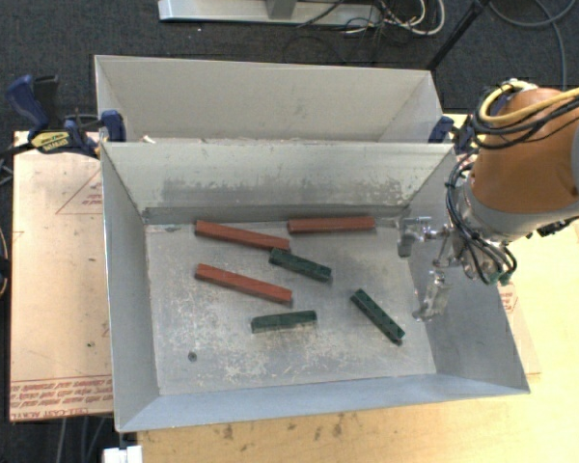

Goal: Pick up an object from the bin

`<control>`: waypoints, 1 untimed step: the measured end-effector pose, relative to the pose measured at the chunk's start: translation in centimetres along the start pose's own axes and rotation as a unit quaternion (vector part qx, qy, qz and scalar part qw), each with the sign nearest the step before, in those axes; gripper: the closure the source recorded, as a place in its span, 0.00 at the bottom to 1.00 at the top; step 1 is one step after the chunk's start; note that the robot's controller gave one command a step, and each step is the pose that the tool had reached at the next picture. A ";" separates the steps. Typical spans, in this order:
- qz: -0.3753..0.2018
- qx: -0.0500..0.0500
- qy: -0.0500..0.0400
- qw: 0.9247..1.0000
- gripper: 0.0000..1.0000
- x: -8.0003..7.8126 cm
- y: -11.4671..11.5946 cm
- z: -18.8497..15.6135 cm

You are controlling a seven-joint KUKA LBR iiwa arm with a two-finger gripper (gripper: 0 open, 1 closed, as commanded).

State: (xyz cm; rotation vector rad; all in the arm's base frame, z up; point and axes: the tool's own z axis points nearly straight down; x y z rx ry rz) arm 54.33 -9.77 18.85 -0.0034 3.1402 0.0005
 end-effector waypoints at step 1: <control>0.000 0.000 0.000 1.000 0.00 0.0 0.0 0.0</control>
Offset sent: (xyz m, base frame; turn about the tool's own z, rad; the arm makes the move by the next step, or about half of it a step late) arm -0.0035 0.0088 -0.1185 -0.2251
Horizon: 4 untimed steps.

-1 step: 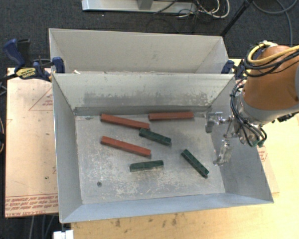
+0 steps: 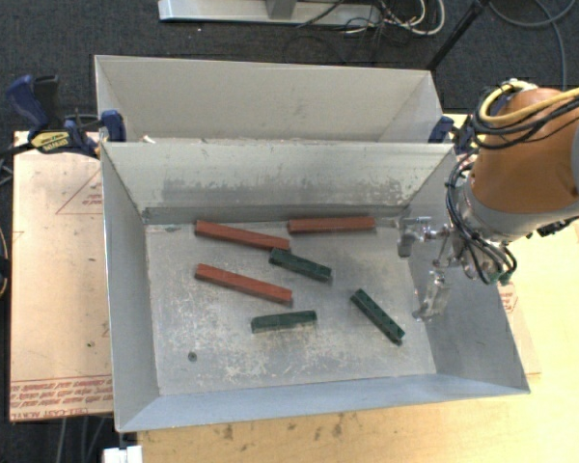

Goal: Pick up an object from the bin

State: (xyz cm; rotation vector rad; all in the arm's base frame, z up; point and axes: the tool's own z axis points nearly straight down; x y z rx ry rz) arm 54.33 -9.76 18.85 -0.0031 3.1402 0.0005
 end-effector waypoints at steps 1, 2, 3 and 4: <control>-0.035 0.001 -0.003 0.999 0.00 -0.1 0.3 3.5; 0.059 -0.002 0.009 0.998 1.00 -0.3 -0.9 11.6; 0.059 -0.002 0.009 0.998 1.00 -0.3 -0.9 11.6; 0.052 -0.001 0.003 0.999 1.00 0.6 -1.4 6.5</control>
Offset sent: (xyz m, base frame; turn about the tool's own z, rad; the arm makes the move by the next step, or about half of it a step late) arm 0.0045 -0.0106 -0.1185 0.1198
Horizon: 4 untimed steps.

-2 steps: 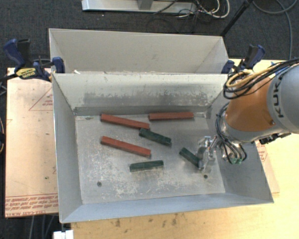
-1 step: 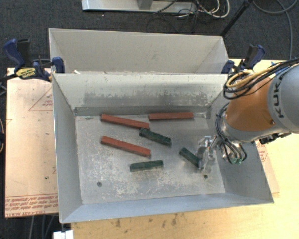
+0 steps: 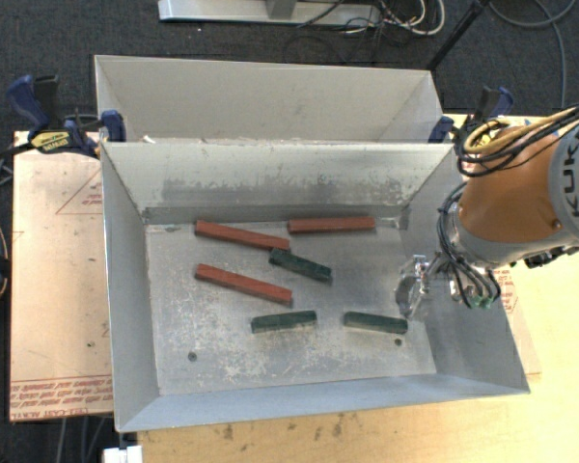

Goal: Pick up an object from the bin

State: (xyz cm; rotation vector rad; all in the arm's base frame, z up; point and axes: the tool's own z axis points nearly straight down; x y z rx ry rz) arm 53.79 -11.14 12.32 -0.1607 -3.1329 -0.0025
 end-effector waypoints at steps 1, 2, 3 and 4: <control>0.007 0.000 -0.003 1.000 0.00 -0.9 -0.3 -2.6; 0.011 0.000 -0.003 1.000 0.00 -1.3 -0.3 -1.2; -0.008 0.000 -0.002 1.000 1.00 2.7 0.8 5.4; -0.008 0.000 -0.002 1.000 1.00 2.7 0.9 5.4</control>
Offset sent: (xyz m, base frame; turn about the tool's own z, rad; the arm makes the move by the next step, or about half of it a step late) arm 0.0000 0.0000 0.0000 0.0000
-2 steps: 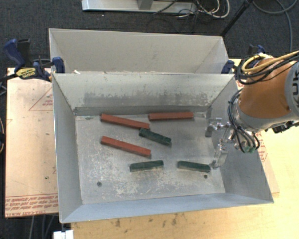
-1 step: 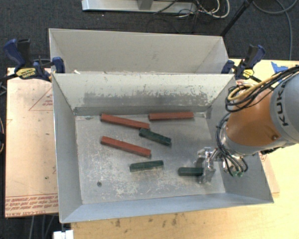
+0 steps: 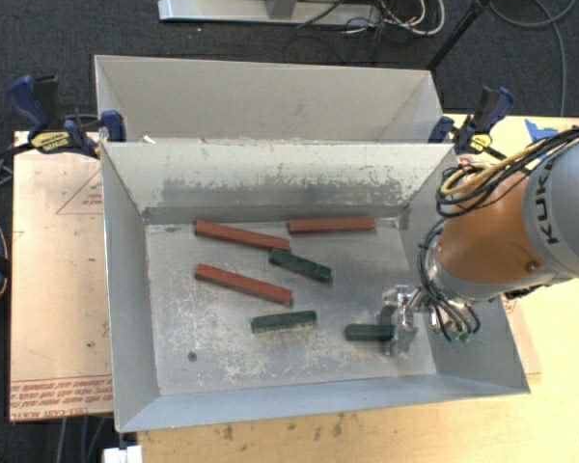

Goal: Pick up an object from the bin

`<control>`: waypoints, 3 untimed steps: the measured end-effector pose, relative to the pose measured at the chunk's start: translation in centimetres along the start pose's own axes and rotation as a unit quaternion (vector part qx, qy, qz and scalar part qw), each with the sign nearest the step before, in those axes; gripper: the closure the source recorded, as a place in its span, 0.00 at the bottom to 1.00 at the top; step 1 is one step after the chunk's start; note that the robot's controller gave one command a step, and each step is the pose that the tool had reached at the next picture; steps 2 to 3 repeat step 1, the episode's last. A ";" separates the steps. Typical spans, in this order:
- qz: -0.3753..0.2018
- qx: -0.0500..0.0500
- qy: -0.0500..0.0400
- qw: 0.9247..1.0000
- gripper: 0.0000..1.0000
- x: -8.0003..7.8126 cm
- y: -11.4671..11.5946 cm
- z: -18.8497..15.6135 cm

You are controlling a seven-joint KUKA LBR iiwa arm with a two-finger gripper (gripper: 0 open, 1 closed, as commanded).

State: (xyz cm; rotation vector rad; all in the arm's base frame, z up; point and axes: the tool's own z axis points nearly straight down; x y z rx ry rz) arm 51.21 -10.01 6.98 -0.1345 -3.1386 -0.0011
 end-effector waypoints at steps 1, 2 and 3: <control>0.007 0.001 -0.004 1.000 1.00 -4.2 -1.6 -15.7; 0.007 0.001 -0.004 1.000 1.00 -4.2 -1.6 -15.7; 0.007 0.001 -0.004 1.000 1.00 -4.2 -1.6 -15.7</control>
Offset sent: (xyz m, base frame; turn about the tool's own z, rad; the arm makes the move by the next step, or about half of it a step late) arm 0.0000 0.0000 0.0000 0.0000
